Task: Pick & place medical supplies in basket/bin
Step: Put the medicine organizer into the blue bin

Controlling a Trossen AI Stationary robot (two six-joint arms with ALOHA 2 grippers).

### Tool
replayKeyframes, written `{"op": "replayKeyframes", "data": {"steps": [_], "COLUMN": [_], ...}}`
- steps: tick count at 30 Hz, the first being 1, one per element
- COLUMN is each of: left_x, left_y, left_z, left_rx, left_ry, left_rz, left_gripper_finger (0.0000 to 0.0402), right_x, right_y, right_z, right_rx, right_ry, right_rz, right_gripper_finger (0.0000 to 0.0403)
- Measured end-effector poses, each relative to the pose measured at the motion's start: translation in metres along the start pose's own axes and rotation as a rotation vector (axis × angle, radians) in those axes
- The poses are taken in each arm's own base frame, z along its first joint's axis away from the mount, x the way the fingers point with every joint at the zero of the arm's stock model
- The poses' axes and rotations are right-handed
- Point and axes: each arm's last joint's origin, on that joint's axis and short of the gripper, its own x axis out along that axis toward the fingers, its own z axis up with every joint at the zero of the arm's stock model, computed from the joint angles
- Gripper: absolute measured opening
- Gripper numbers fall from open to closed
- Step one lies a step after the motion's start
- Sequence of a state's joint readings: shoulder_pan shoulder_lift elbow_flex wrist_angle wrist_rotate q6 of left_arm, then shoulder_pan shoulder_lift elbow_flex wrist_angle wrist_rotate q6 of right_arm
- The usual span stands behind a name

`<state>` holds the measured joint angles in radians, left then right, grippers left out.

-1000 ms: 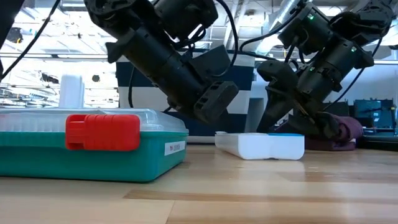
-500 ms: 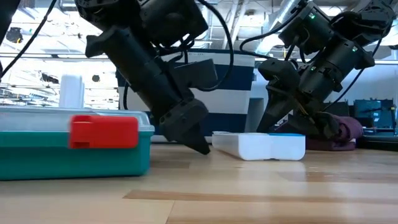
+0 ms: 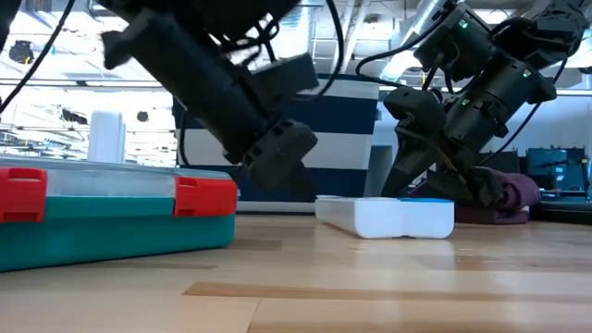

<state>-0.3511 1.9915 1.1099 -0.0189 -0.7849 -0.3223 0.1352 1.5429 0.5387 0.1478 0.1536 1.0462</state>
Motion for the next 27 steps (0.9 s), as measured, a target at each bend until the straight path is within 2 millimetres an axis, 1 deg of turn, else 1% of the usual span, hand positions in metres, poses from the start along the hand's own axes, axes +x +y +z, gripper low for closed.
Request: {"op": "replayKeyframes", "data": {"steps": [4,8,12,15,17,19,23,27], "left_x": [-0.004,0.002,0.011,0.017,0.021,0.024,0.028,0.029], "left_y": [-0.003,-0.002,0.004,0.010,0.014,0.017,0.021,0.023], "left_z": [0.002,0.011,0.016,0.016,0.014,0.007,-0.002,-0.005], "left_rx": [-0.008,-0.040,-0.053,-0.058,-0.070,-0.082,-0.126,-0.154], "left_ry": [-0.045,-0.099,-0.091,-0.072,-0.045,-0.016,-0.042,-0.073], "left_rz": [0.037,0.022,-0.069,-0.063,-0.085,-0.112,-0.123,-0.155], "left_gripper_finger": [0.0144,0.0138,0.0113,0.0091,0.0078,0.0067,0.0049,0.0034], "right_x": [0.000,0.000,0.000,0.000,0.000,0.000,0.001,0.001], "right_y": [0.001,0.001,0.001,0.001,0.001,0.001,0.002,0.003], "right_z": [0.000,0.000,0.000,0.000,0.001,0.001,0.002,0.006], "right_rx": [0.001,0.001,0.003,0.030,0.037,0.042,0.044,0.059], "right_ry": [-0.003,0.001,0.013,0.014,0.016,0.023,0.023,0.021], "right_rz": [0.005,0.013,0.022,0.025,0.027,0.032,0.052,0.083], "right_gripper_finger": [0.0214,0.0214,0.0214,0.0214,0.0214,0.0214,0.0214,0.0215]}}
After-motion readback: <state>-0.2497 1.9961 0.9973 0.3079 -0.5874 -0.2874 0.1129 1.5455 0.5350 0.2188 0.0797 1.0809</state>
